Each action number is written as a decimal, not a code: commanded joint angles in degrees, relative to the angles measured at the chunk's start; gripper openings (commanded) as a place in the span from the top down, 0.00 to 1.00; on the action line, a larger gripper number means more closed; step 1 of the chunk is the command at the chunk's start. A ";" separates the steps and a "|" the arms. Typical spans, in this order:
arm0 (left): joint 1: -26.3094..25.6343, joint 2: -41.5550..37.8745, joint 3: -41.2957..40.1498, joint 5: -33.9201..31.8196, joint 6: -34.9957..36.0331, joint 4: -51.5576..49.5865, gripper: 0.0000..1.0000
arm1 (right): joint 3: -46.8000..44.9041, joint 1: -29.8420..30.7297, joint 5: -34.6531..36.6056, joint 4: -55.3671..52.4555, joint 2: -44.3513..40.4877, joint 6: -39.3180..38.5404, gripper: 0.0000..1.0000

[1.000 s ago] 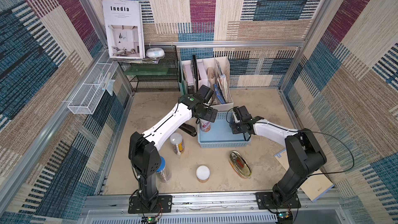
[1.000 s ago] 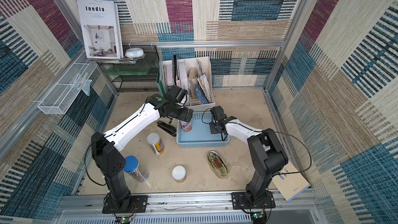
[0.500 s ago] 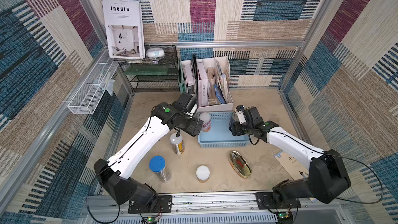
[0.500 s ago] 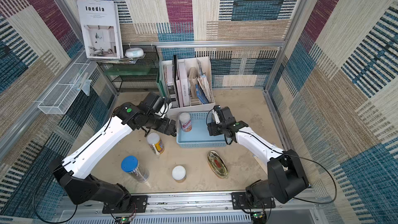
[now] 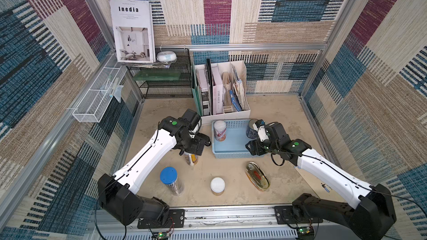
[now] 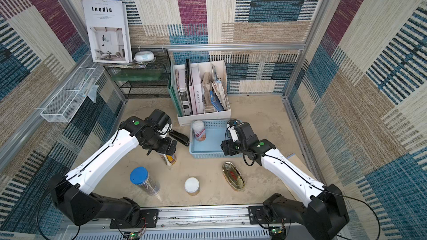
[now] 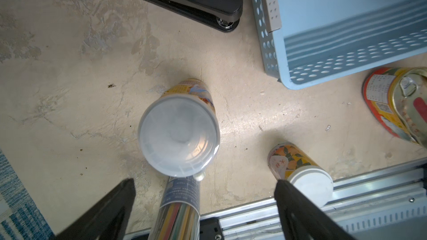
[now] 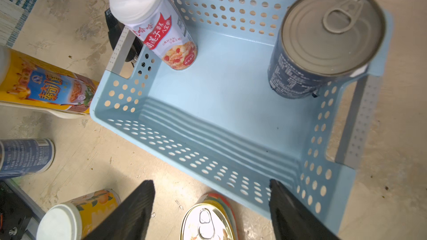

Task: Put the canned food in the basket
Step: Pick up the canned food from the center of the board.

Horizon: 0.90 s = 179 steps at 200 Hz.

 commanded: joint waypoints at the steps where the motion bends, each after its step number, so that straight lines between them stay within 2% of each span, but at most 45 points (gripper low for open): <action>1: 1.41 0.76 -1.66 -3.06 -1.15 -0.58 0.01 | 0.27 0.40 0.62 -4.81 -3.47 2.19 0.18; 13: 2.30 1.64 -2.65 -0.93 -0.48 0.14 0.01 | -0.20 0.58 0.46 -6.07 -5.48 2.78 0.18; 55: 3.42 4.57 -4.43 -0.66 0.66 2.74 0.01 | -1.13 0.92 2.83 -11.03 -8.76 4.20 0.18; 121: 4.15 7.61 -5.87 1.91 1.34 6.76 0.00 | -3.70 0.86 1.94 -9.39 -9.99 5.32 0.19; 145: 4.15 7.70 -6.92 0.69 1.54 7.00 0.08 | -3.80 0.86 2.58 -9.23 -10.05 5.22 0.19; 179: 4.17 7.41 -7.65 0.42 2.29 6.92 0.25 | -4.34 0.92 2.33 -8.47 -9.53 4.87 0.19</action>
